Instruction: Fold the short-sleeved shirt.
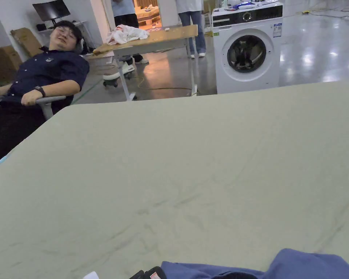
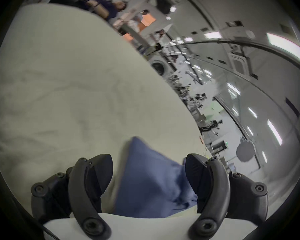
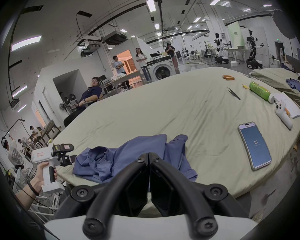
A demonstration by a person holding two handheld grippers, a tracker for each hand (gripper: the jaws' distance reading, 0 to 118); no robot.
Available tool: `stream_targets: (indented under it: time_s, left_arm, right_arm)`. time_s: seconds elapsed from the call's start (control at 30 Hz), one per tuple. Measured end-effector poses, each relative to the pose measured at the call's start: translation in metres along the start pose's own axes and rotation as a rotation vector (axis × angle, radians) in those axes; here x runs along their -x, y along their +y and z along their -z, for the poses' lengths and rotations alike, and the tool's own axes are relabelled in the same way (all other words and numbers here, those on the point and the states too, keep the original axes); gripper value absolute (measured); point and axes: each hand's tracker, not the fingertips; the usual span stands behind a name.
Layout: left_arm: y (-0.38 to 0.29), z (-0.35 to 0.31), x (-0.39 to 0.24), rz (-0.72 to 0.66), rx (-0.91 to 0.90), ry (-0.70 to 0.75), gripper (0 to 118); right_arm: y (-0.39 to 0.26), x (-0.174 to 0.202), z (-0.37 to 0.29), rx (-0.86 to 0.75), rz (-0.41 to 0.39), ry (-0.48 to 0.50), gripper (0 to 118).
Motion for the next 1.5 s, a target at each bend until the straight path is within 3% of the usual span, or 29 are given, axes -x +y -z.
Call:
stream_targets:
  time_s: [0.07, 0.13, 0.2, 0.23, 0.27, 0.37, 0.53, 0.77, 0.9, 1.03, 1.23, 1.27, 1.4, 1.5]
  left_arm:
    - [-0.012, 0.013, 0.018, -0.087, 0.029, -0.007, 85]
    - [-0.022, 0.027, 0.023, -0.151, 0.003, -0.148, 74]
    - [-0.033, 0.047, 0.021, -0.219, 0.065, -0.177, 54]
    - [-0.035, 0.05, 0.017, -0.186, 0.061, -0.155, 44]
    - [-0.036, 0.051, 0.013, -0.148, 0.049, -0.143, 16]
    - [-0.039, 0.049, 0.021, -0.254, 0.034, -0.157, 10]
    - [-0.009, -0.004, 0.018, -0.287, -0.087, -0.195, 10]
    - [0.065, -0.102, -0.064, 0.149, -0.168, 0.057, 10]
    - [0.033, -0.059, -0.121, 0.28, -0.063, -0.03, 10]
    - [-0.018, 0.018, -0.16, 0.324, 0.077, -0.121, 10]
    - [-0.072, 0.107, -0.186, 0.403, 0.221, -0.062, 12]
    - [-0.073, 0.109, -0.186, 0.392, 0.214, -0.062, 17]
    - [-0.062, 0.102, -0.179, 0.307, 0.218, -0.166, 73]
    - [-0.043, 0.068, -0.176, 0.316, 0.127, -0.176, 70]
  right_arm:
    - [0.0, 0.004, -0.001, 0.005, -0.006, 0.008, 0]
    - [0.001, 0.007, -0.004, 0.011, -0.018, 0.005, 0]
    - [0.002, 0.008, -0.007, 0.014, -0.031, -0.011, 0]
    - [0.003, 0.008, -0.009, 0.013, -0.032, -0.017, 0]
    - [0.003, 0.007, -0.011, 0.013, -0.032, -0.021, 0]
    - [0.005, 0.005, -0.016, 0.009, -0.026, -0.043, 0]
    - [0.007, 0.002, -0.014, 0.006, -0.007, -0.044, 0]
    - [0.009, 0.002, 0.006, 0.012, 0.009, 0.002, 0]
    - [0.009, 0.004, 0.008, 0.006, 0.019, 0.028, 0]
    - [0.005, 0.003, 0.002, -0.008, -0.018, 0.022, 0]
    - [-0.006, 0.003, -0.026, -0.049, -0.009, -0.024, 0]
    - [-0.009, 0.0, -0.029, -0.051, -0.006, -0.032, 0]
    - [-0.022, -0.013, -0.024, -0.011, 0.061, -0.056, 0]
    - [-0.025, -0.013, -0.019, 0.001, 0.067, -0.046, 0]
